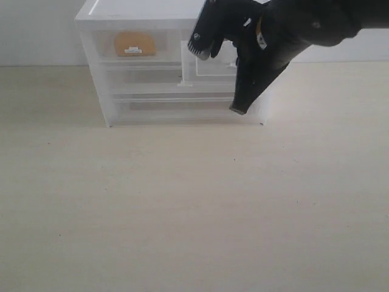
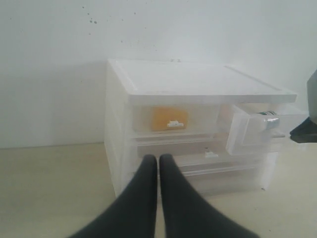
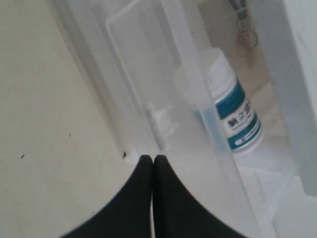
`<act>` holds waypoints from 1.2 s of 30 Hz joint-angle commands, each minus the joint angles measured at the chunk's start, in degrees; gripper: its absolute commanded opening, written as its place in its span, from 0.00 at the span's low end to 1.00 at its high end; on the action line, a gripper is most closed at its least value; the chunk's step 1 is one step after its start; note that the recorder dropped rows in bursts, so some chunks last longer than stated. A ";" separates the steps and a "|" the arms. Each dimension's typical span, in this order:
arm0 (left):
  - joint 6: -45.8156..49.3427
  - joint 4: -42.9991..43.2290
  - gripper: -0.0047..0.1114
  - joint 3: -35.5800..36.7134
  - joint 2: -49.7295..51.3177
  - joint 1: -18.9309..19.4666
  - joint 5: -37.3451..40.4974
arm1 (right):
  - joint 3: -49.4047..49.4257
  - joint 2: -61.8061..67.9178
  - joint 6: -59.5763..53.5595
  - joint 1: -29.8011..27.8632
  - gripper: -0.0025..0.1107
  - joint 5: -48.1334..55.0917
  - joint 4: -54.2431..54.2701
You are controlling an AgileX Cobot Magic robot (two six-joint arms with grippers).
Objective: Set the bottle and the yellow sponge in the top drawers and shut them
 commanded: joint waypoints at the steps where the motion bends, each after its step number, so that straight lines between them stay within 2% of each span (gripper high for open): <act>1: 0.16 -0.12 0.07 0.18 -0.23 -0.21 0.23 | -0.27 2.91 17.26 -0.08 0.02 -6.23 -17.07; 5: 0.16 -0.12 0.07 0.18 -0.23 -0.21 0.23 | -0.27 5.54 34.40 -0.08 0.02 -3.51 -37.35; 8: 0.16 -0.12 0.07 0.18 -0.23 -0.21 0.23 | -0.27 7.03 47.55 -0.08 0.02 -1.08 -47.63; 11: 0.16 -0.12 0.07 0.18 -0.23 -0.21 0.23 | -0.27 7.14 61.25 -0.08 0.02 -0.65 -53.51; 16: 0.16 -0.12 0.07 0.18 -0.23 -0.21 0.23 | -0.27 6.52 71.83 -0.08 0.02 2.55 -55.18; 18: 0.16 -0.12 0.07 0.18 -0.23 -0.21 0.23 | -0.01 5.77 71.04 -0.08 0.02 4.81 -50.78; 20: 0.16 -0.12 0.07 0.18 -0.23 -0.21 0.23 | 2.34 3.24 69.17 -0.08 0.02 2.72 -48.50; 22: 0.16 -0.12 0.07 0.18 -0.23 -0.21 0.23 | 6.74 -1.71 69.48 -0.08 0.02 -2.28 -49.36; 25: 0.16 -0.12 0.07 0.18 -0.23 -0.21 0.23 | 16.00 -11.44 78.18 -0.08 0.02 -9.76 -54.33; 27: 0.16 -0.12 0.07 0.18 -0.23 -0.21 0.23 | 22.56 -18.95 89.74 -0.08 0.02 -10.09 -60.00; 29: 0.16 -0.12 0.07 0.18 -0.23 -0.21 0.23 | 28.54 -25.89 98.86 -0.08 0.02 -9.18 -60.70; 32: 0.16 -0.12 0.07 0.18 -0.23 -0.21 0.23 | 36.59 -37.40 107.12 -0.08 0.02 -8.80 -60.70; 36: 0.16 -0.12 0.07 0.18 -0.23 -0.21 0.23 | 45.97 -51.58 112.49 -0.08 0.02 -14.32 -60.70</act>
